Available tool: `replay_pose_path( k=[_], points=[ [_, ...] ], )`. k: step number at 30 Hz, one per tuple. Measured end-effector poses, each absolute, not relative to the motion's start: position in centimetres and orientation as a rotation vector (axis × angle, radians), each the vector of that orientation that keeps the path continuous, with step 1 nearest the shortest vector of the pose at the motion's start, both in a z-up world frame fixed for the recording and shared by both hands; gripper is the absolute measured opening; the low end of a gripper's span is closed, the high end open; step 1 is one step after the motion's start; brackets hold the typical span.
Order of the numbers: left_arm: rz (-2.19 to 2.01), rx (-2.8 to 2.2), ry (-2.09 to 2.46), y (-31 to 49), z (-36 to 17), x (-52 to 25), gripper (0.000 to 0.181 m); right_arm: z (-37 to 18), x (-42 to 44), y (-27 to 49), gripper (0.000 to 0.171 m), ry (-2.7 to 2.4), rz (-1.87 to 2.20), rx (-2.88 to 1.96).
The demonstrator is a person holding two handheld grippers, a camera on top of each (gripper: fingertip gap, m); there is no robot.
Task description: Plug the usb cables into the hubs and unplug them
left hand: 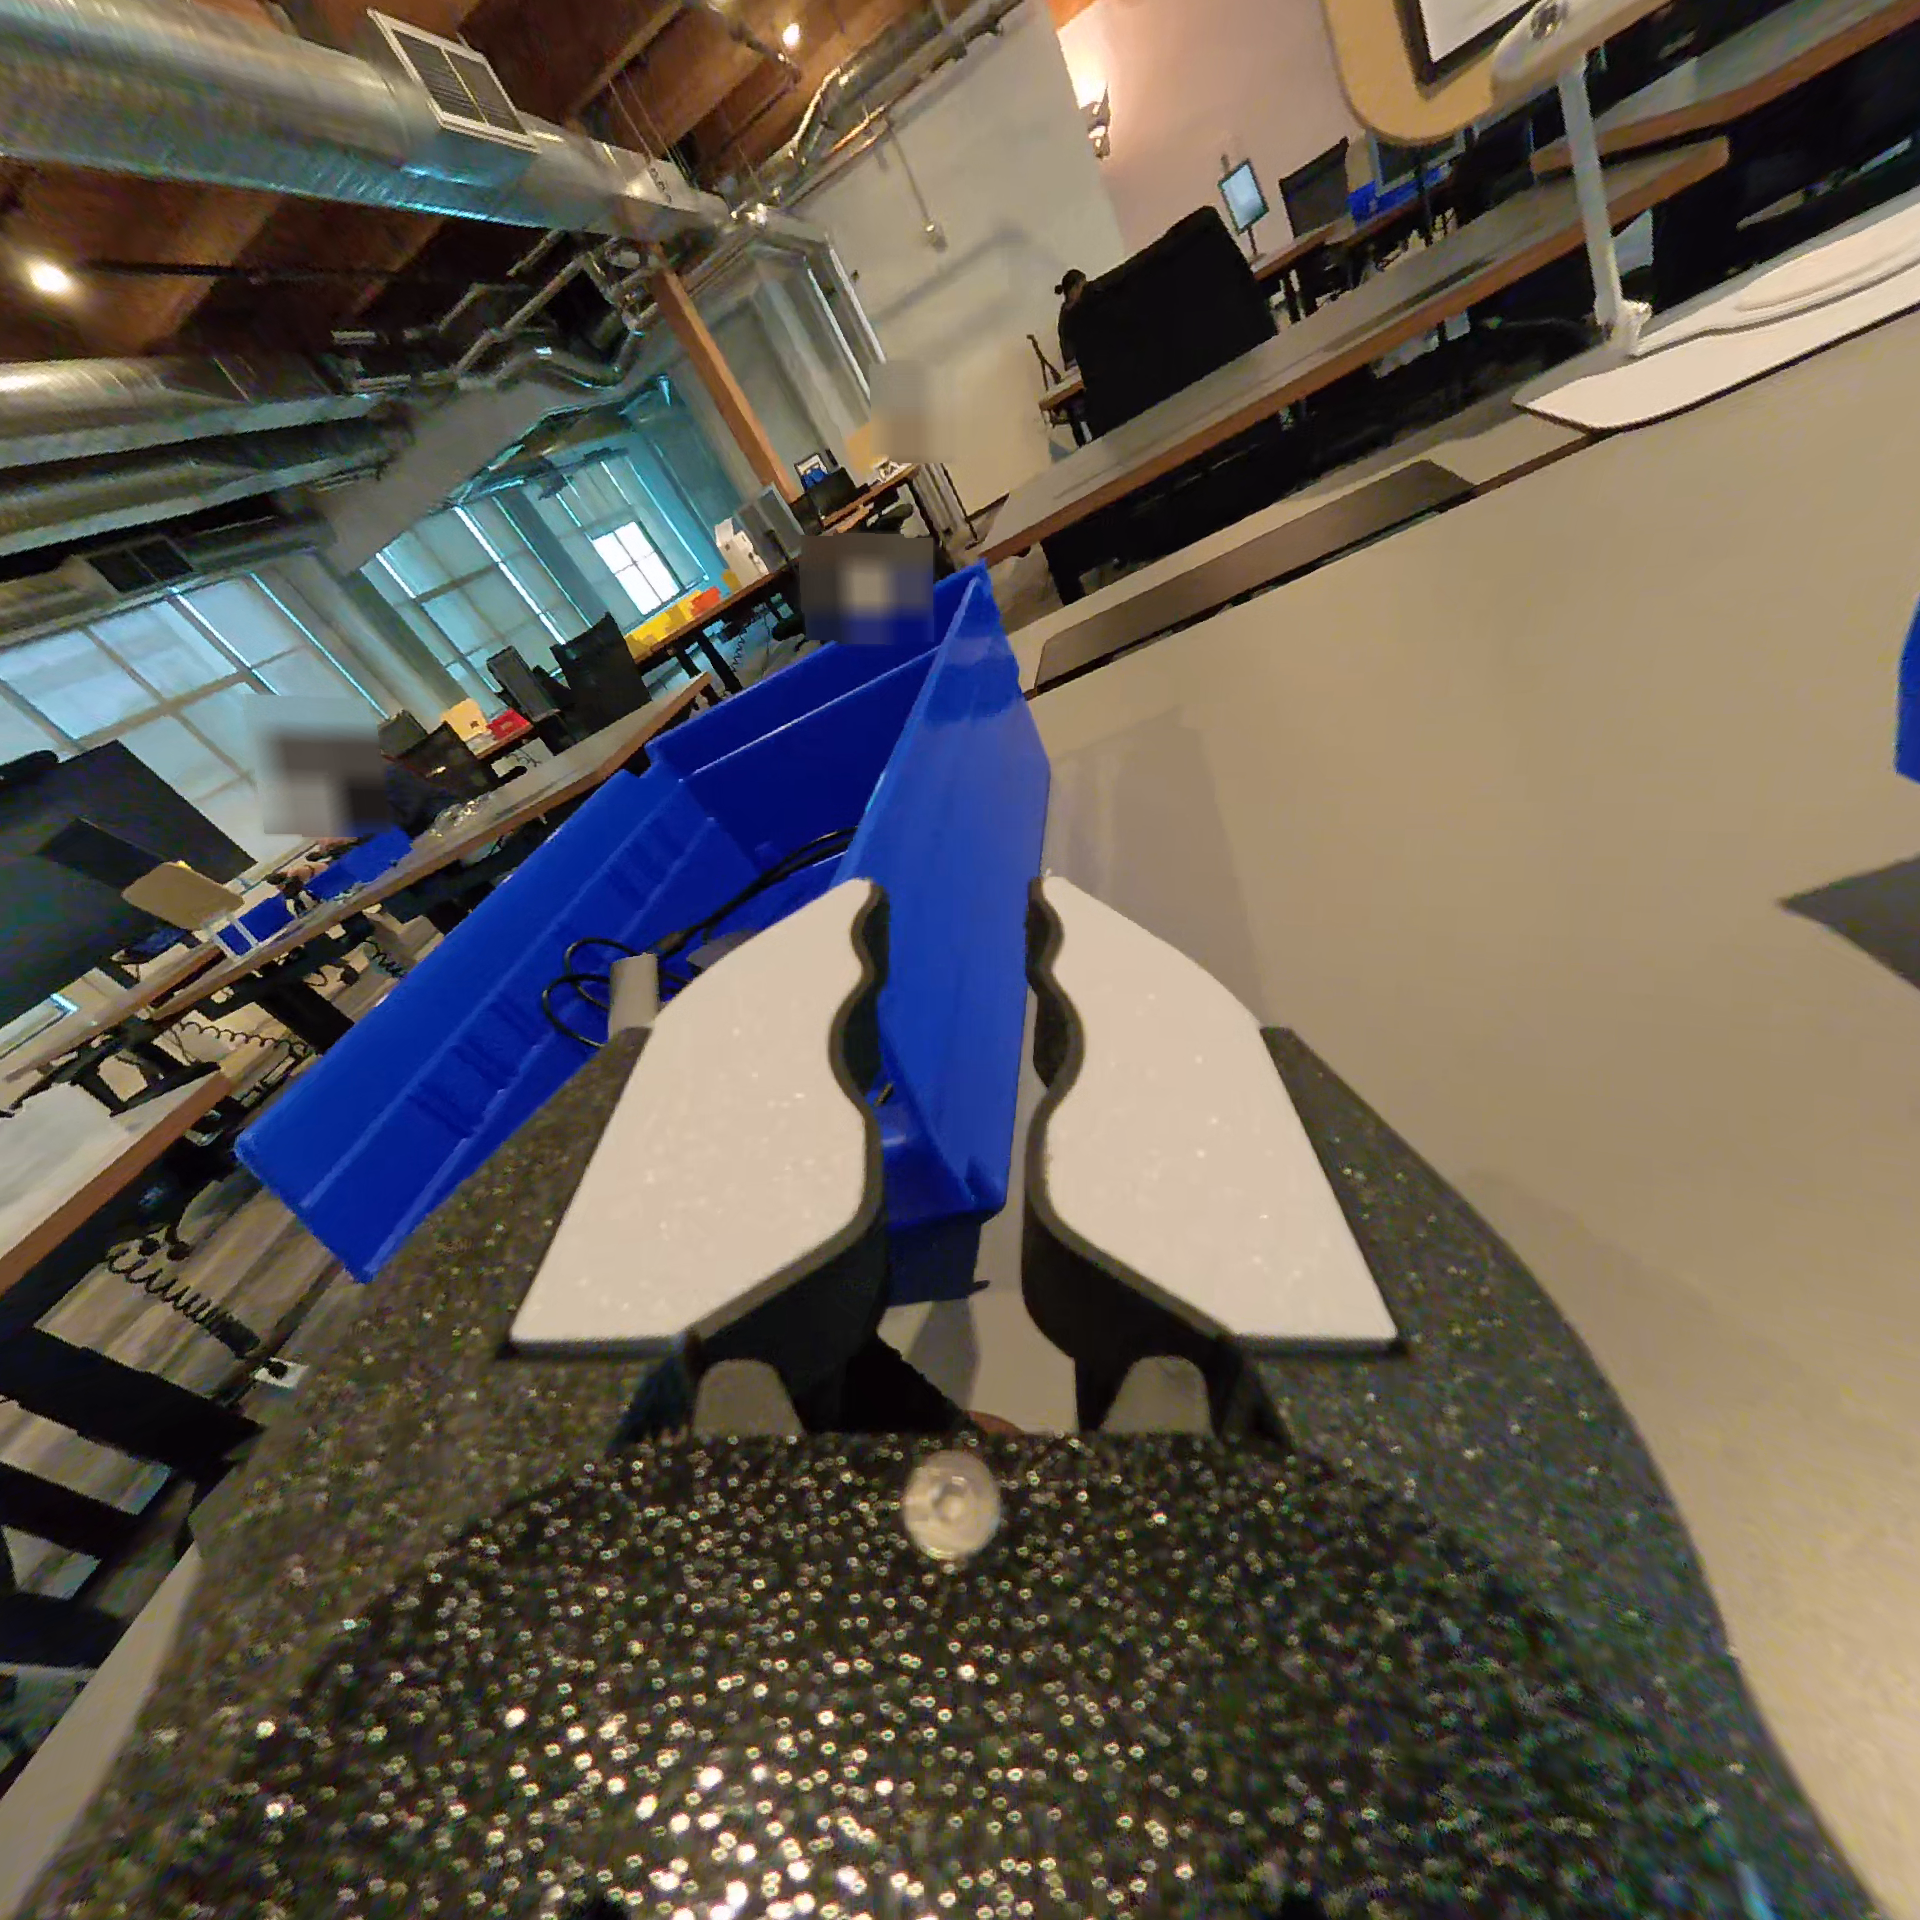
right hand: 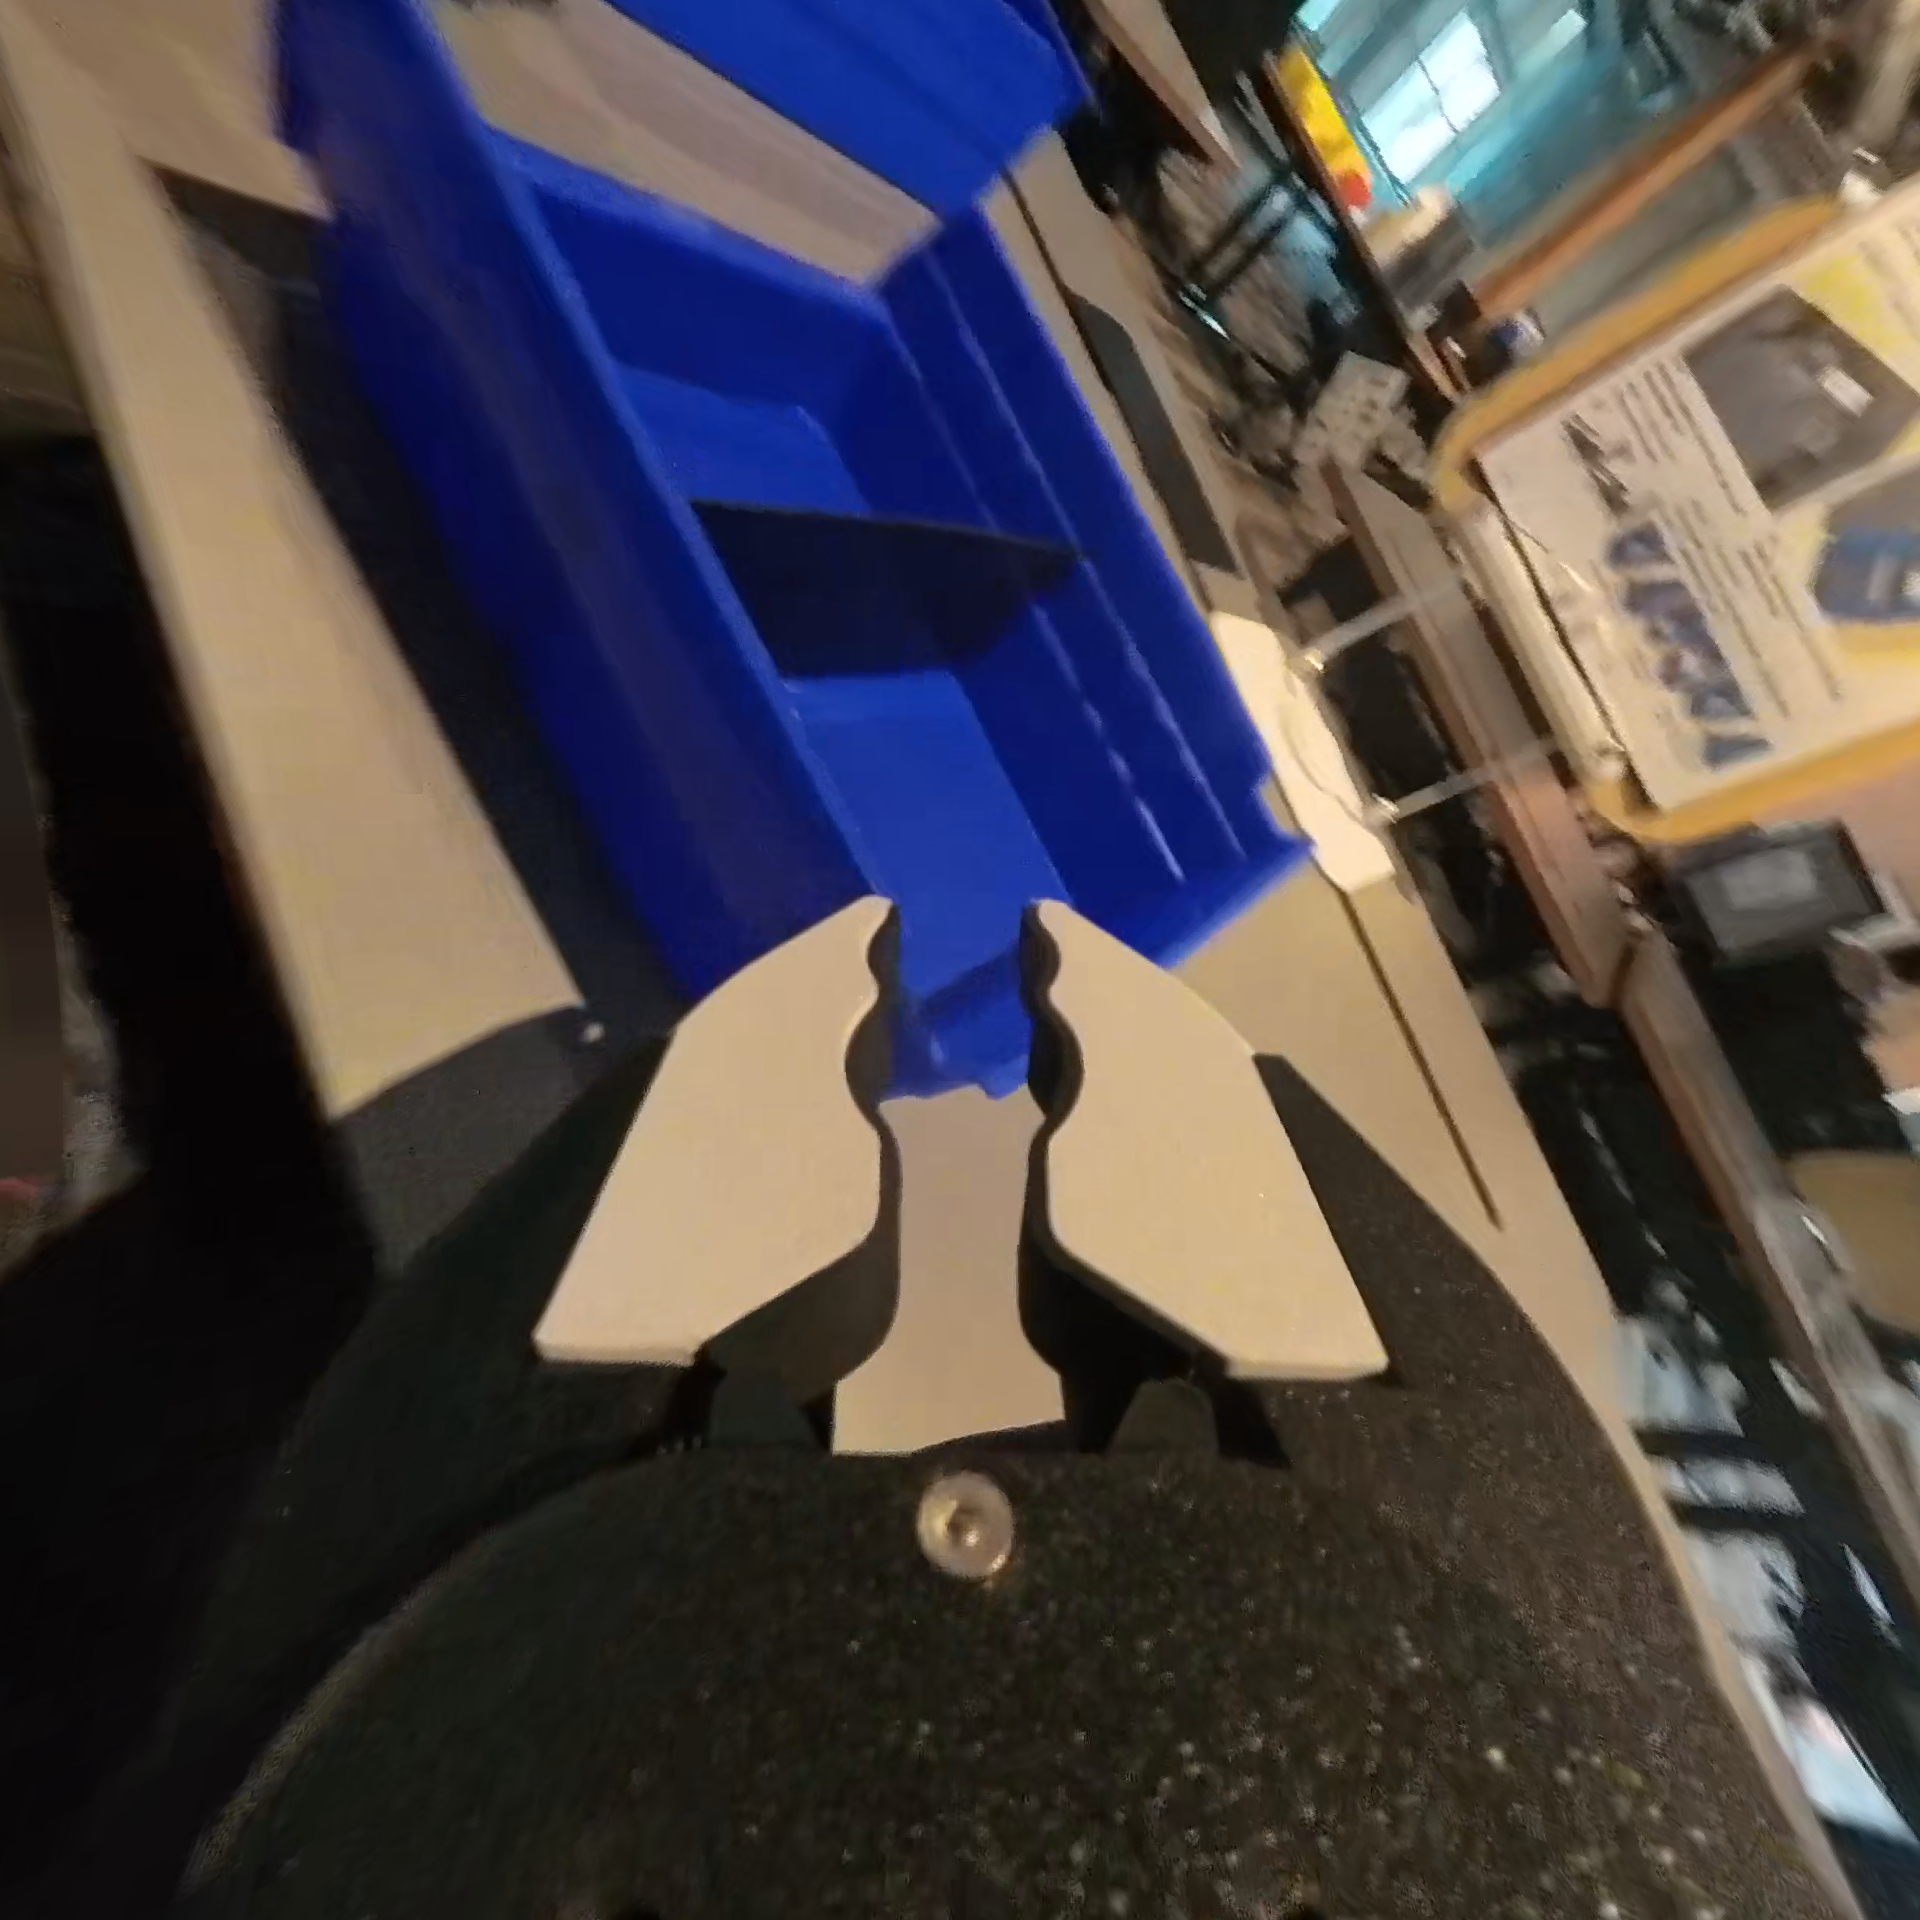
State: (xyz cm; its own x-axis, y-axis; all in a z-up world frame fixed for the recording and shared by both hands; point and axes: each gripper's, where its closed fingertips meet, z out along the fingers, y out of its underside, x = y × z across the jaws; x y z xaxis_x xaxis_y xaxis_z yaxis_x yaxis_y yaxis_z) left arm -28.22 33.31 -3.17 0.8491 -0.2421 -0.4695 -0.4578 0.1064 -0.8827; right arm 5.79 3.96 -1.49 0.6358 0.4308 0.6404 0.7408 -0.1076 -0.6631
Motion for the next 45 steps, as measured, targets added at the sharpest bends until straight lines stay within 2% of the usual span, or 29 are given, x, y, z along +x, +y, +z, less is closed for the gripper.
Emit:
replay_pose_path(
  k=[5, 7, 13, 18, 23, 26, 34, 39, 45],
  points=[
    [0.186, -1.485, 0.616, 33.2, -3.4, -27.8, 0.025, -2.3, 15.5, 8.1, 0.020, -0.618, -0.711, -1.839],
    [0.182, -1.479, 0.621, 33.0, -3.4, -27.6, 0.024, -2.8, 16.6, 8.3, 0.023, -0.532, -0.706, -1.871],
    [0.197, -1.489, 0.652, 32.8, -3.8, -27.1, 0.023, 0.4, 4.5, 6.4, 0.024, -0.740, -0.249, -1.677],
    [0.188, -1.476, 0.661, 32.5, -3.7, -26.9, 0.023, -0.1, -4.6, 7.2, 0.029, -0.944, -0.099, -1.638],
    [0.181, -1.456, 0.697, 31.7, -3.7, -26.2, 0.021, -1.6, -8.8, 8.7, 0.034, -1.010, 0.022, -1.714],
    [0.193, -1.456, 0.724, 31.7, -4.0, -25.9, 0.021, -3.5, -8.3, 9.6, 0.037, -1.019, -0.025, -1.805],
    [0.196, -1.463, 0.727, 31.7, -4.1, -25.9, 0.020, -3.6, -2.7, 8.0, 0.028, -0.974, -0.153, -1.980],
    [0.203, -1.459, 0.736, 31.7, -4.1, -25.8, 0.020, -3.9, 3.4, 6.1, 0.043, -0.921, -0.296, -2.141],
    [0.216, -1.460, 0.752, 31.6, -4.3, -25.6, 0.020, -1.2, 4.7, 4.8, 0.042, -0.736, -0.251, -2.082]
  ],
)
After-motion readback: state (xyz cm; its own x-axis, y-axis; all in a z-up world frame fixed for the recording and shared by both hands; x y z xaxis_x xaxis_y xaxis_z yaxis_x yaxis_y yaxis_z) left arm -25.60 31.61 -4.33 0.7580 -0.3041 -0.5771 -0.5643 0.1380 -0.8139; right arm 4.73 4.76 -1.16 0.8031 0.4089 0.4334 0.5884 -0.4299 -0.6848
